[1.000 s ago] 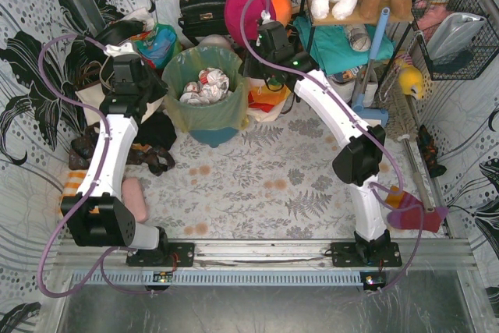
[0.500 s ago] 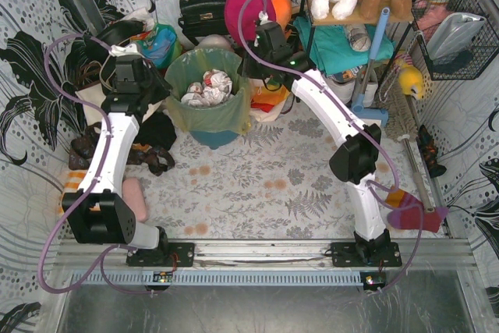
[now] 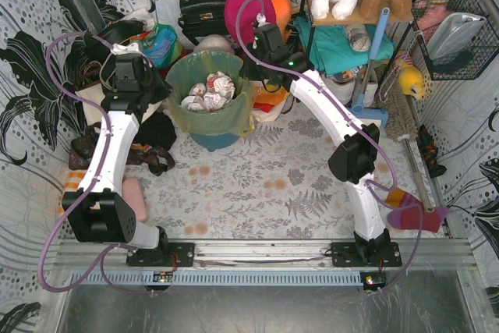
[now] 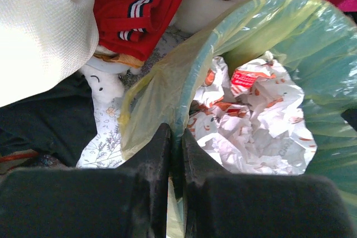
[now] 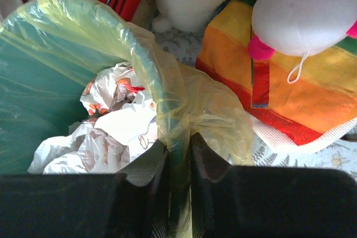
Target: Tie the trash bag
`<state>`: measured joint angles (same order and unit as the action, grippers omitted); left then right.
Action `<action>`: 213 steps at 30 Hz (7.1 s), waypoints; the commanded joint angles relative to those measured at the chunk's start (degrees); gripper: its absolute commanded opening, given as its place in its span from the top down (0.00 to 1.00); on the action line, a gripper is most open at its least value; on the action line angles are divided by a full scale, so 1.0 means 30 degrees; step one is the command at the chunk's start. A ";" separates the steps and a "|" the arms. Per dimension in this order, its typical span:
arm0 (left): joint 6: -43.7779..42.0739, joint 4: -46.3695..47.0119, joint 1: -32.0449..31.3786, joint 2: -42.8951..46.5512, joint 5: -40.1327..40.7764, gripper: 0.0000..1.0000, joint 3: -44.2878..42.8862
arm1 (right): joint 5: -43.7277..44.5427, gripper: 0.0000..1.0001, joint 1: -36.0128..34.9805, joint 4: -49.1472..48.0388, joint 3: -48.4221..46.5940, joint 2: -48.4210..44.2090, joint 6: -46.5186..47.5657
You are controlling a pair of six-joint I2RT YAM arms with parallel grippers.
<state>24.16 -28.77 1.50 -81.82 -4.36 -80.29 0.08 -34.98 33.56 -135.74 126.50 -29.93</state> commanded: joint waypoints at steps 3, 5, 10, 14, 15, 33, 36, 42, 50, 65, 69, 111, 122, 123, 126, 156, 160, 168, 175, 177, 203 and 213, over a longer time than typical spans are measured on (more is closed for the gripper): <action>-0.1006 -0.1287 -0.0583 0.0503 -0.0361 1.00 -0.1531 | -0.0360 0.94 -0.0001 0.1595 -0.0523 -0.0731 0.0165; -0.1426 -0.2246 -0.1677 0.0597 0.0576 1.00 -0.2191 | -0.0587 0.99 -0.0015 0.1977 -0.0292 -0.1113 0.0009; -0.1470 -0.4593 -0.4556 0.0946 0.1526 1.00 -0.3135 | -0.1126 1.00 -0.0028 0.2861 0.1457 -0.2937 -0.0376; -0.0517 -0.5276 -0.6760 0.2264 0.2337 1.00 -0.2871 | -0.0973 1.00 -0.0118 0.3611 0.4083 -0.5156 -0.0045; -0.0231 -0.5447 -0.7244 0.2600 0.2392 1.00 -0.2810 | -0.0862 1.00 -0.0117 0.3824 0.4700 -0.5730 0.0035; 0.7553 -0.7754 -1.6821 0.6324 0.3218 1.00 0.0978 | 0.0652 1.00 -0.0227 0.7853 1.3431 -1.6004 -0.0360; 0.8802 -0.8278 -1.8766 0.5952 0.3936 1.00 0.0912 | 0.0736 1.00 -0.0205 0.8206 1.4263 -1.6635 -0.0374; 1.0042 -0.8911 -2.1004 0.5465 0.4959 0.97 0.0851 | 0.0941 1.00 -0.0212 0.8206 1.5207 -1.6839 -0.0133; 1.0536 -0.8662 -2.1148 0.6466 0.5834 0.80 0.1423 | 0.1303 1.00 -0.0205 0.6218 1.6125 -1.6687 -0.0022; 1.1445 -1.0070 -2.1126 0.8438 0.7961 0.58 0.2080 | -0.0097 0.84 -0.0205 0.2792 1.6870 -1.5499 -0.0299; 1.1424 -1.0489 -2.1124 0.9325 0.9705 0.51 0.1781 | 0.0357 0.68 -0.0225 0.2782 1.6493 -1.5866 -0.0164; 1.0369 0.0366 -1.4350 1.2613 0.3902 0.44 1.7146 | 0.0761 0.38 0.4030 -0.0039 2.7827 -2.3691 -0.3008; 1.0178 0.5648 -1.3630 1.2296 0.1280 0.44 2.0479 | -0.1703 0.38 0.4880 -0.2514 3.1338 -2.3551 -0.2291; 1.0085 0.5707 -1.3610 1.2104 0.1344 0.44 2.0562 | -0.1762 0.38 0.4881 -0.2643 3.1559 -2.3546 -0.2249; 0.9814 0.5970 -1.3460 1.1527 0.1336 0.46 2.0732 | -0.1898 0.38 0.4871 -0.3150 3.2332 -2.3602 -0.2239; 0.7670 0.5799 -1.2949 0.8637 0.1239 0.88 1.9737 | -0.8448 0.48 0.4838 -1.1395 3.7671 -2.1856 -0.4250; 0.7509 0.5793 -1.2881 0.8082 0.1382 0.93 1.9325 | -0.9006 0.50 0.4849 -1.2022 3.7871 -2.1316 -0.4330; 0.6835 0.5693 -1.2723 0.6844 0.1606 0.94 1.8202 | -0.9548 0.54 0.4844 -1.3369 3.8137 -1.9797 -0.4787; 0.6468 0.5896 -1.2628 0.5727 0.1458 0.95 1.7374 | -0.9202 0.62 0.4805 -1.3967 3.8577 -1.9249 -0.4978; 0.6354 0.5918 -1.2599 0.5591 0.1454 0.96 1.7273 | -0.8998 0.64 0.4805 -1.4181 3.8871 -1.9312 -0.4987; 0.5481 0.5363 -1.2174 0.5485 0.1459 0.98 1.6919 | -0.5005 0.95 0.4805 -0.6003 3.6031 -2.3099 -0.2552; 0.5570 0.5729 -1.2159 0.5253 0.1286 0.98 1.7035 | -0.6552 0.59 0.4820 -0.9497 3.6145 -2.1329 -0.3089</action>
<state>41.78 -13.67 -35.55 -65.47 -0.99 -28.25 -16.86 -20.60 10.07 -26.68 60.40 -39.42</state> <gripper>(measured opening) 0.034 0.387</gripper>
